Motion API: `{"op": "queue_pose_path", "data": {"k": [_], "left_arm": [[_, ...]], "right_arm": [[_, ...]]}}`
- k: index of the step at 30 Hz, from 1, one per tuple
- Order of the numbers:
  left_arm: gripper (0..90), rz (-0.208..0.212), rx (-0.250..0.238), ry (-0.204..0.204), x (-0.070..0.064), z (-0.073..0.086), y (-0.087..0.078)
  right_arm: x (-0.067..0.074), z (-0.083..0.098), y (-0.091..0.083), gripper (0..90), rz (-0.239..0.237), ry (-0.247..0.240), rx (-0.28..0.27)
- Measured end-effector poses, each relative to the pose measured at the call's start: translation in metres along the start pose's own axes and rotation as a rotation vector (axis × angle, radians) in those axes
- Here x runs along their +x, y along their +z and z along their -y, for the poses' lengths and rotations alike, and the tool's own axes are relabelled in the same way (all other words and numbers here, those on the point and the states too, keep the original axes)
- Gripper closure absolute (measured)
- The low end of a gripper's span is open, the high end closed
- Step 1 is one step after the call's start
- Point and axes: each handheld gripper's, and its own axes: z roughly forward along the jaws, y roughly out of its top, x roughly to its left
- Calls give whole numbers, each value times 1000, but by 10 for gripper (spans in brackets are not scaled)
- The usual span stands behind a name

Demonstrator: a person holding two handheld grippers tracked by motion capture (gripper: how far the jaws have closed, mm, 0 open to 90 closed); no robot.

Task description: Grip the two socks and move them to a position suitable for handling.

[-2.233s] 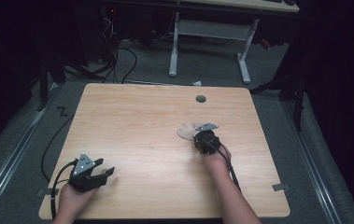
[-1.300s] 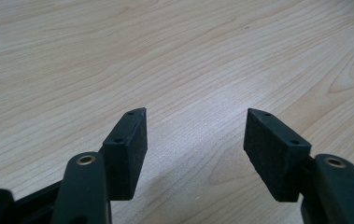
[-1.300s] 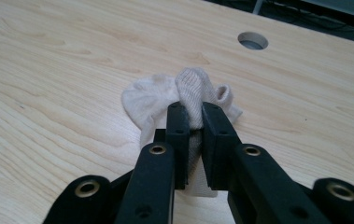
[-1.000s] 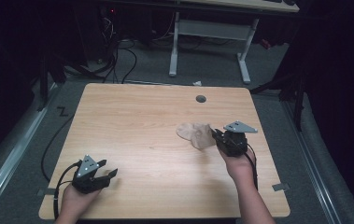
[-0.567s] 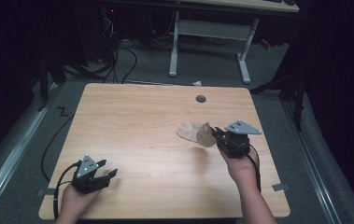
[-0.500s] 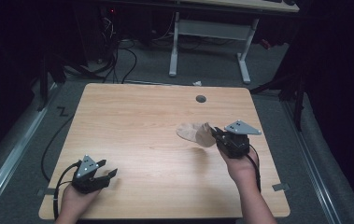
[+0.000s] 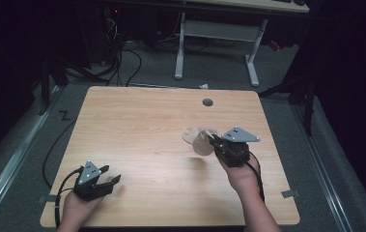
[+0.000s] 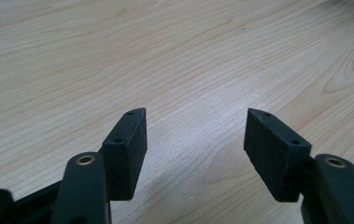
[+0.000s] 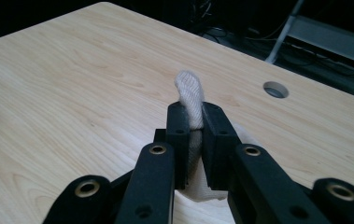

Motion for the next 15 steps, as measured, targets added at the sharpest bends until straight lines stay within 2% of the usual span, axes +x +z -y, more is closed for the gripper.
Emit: {"op": "queue_pose_path", "data": {"k": [5, 15], "left_arm": [[401, 0, -3, -1, 1, 0, 0], [404, 11, -9, -3, 0, 0, 0]], "right_arm": [[12, -2, 1, 828, -26, -20, -13], [52, -5, 5, 828, -125, -58, -41]]}}
